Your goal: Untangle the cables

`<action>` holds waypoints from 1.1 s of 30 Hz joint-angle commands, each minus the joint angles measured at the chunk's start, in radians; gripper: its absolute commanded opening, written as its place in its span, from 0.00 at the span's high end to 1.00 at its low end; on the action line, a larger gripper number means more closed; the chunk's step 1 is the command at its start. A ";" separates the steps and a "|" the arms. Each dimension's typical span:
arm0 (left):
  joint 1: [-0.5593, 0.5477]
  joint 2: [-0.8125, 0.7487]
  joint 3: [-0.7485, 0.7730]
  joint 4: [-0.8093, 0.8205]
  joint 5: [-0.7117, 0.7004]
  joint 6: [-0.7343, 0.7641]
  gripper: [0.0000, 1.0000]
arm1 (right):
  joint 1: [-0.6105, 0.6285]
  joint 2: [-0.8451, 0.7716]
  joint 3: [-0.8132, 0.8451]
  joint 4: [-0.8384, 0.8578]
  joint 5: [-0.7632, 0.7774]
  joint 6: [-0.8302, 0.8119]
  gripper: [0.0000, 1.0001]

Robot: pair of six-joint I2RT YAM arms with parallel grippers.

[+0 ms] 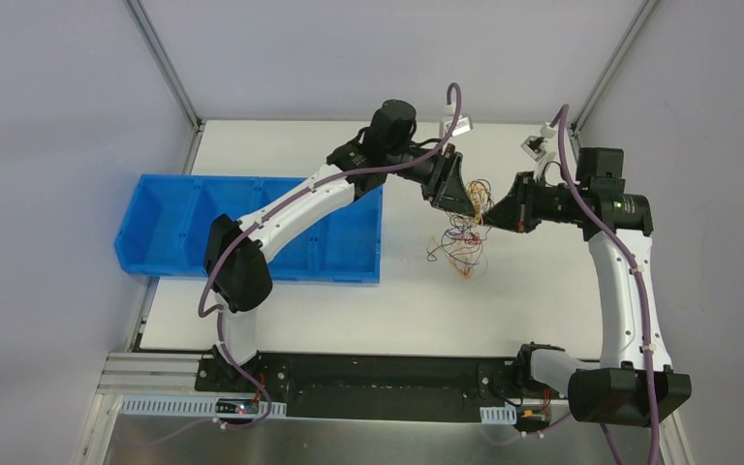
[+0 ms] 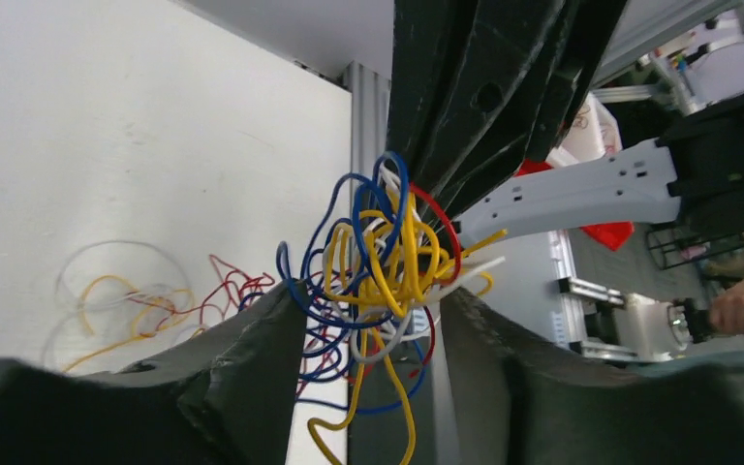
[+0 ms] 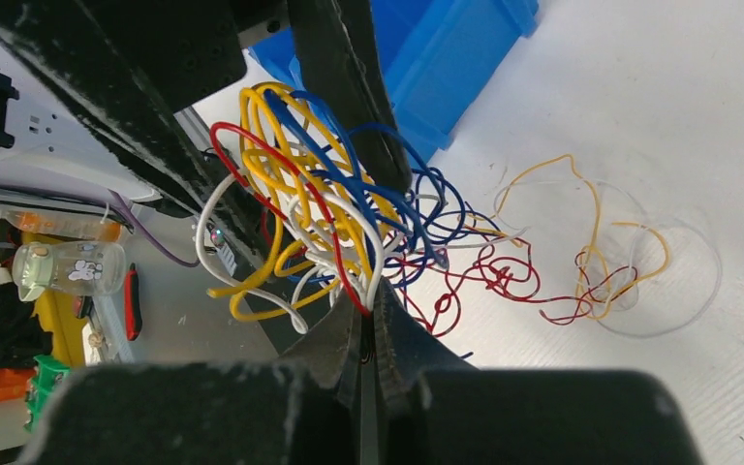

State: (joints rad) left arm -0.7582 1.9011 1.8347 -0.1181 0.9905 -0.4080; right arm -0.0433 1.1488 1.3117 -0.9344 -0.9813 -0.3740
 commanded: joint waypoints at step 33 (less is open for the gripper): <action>0.396 -0.117 0.305 -0.068 -0.226 0.105 1.00 | -0.570 0.117 -0.284 -0.054 0.614 -0.550 1.00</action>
State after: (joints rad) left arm -0.3813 1.7988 2.0098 -0.2306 0.8139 -0.3485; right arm -0.5800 1.2491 1.1000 -0.9989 -0.4774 -0.7593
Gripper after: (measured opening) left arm 0.030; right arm 0.022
